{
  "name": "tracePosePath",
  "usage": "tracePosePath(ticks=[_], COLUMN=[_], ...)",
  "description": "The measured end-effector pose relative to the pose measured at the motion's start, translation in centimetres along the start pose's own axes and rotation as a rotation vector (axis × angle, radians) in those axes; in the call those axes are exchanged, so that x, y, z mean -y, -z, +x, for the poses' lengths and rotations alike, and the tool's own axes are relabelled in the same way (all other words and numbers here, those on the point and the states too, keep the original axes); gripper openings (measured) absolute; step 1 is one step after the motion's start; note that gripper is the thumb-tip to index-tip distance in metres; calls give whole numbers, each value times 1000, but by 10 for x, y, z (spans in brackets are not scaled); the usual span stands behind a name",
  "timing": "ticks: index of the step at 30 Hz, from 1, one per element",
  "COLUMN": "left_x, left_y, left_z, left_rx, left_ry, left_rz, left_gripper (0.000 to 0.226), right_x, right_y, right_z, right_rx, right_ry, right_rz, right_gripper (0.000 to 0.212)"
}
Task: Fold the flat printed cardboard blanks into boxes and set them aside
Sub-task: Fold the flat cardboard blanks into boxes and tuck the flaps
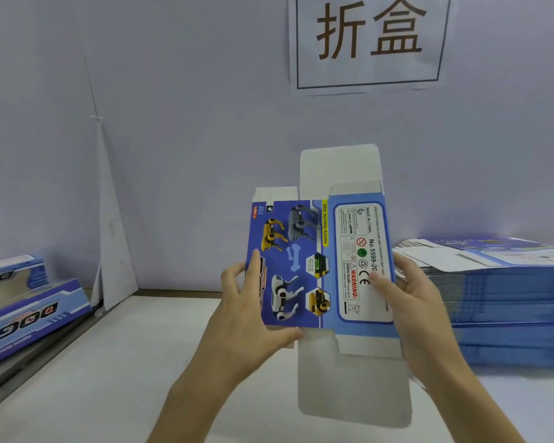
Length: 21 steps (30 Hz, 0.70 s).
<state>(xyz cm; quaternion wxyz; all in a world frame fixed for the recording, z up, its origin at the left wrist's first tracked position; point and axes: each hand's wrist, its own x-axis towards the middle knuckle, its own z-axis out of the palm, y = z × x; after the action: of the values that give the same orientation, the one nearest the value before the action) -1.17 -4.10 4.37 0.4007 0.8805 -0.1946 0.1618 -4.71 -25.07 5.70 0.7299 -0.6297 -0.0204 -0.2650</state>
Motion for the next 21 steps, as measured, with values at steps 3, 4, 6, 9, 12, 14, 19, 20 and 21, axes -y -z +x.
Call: tracePosePath(ticks=[3,4,6,9,12,14,19,20,21], left_x=[1,1,2,0,-1,-1,-2,0,1], left_y=[-2,-3,-6,-8,-9,-8,10,12,12], left_z=[-1,-1,-1,-2,-3,-1,7,7,6], left_rx=[-51,-62,-86,-137,-144,-118,-64,-45,-33], left_ry=[6,11,28,34,8,30,131,123,111], left_rz=[-3,-1,-7,45,85,-58,-533,-540,-552], left_gripper=[114,114,115,117,123,128,89,77,68], right_x=[0,0,0,-2,-4,-5,-6,-7,-7], right_y=[-4,-6,-9,-12,-13,-11,-2,-1,0], right_z=[-1,-1,-2,-3,-3,-1,3,4,5], right_rx=[36,45,67,108,106,75,34,40,44], right_ry=[29,49,97,158,190,173,61,40,27], right_rz=[-23,-45,-93,-142,-160,-96,52,57,49], right_gripper=[32,35,40,49,50,50,44,42,41])
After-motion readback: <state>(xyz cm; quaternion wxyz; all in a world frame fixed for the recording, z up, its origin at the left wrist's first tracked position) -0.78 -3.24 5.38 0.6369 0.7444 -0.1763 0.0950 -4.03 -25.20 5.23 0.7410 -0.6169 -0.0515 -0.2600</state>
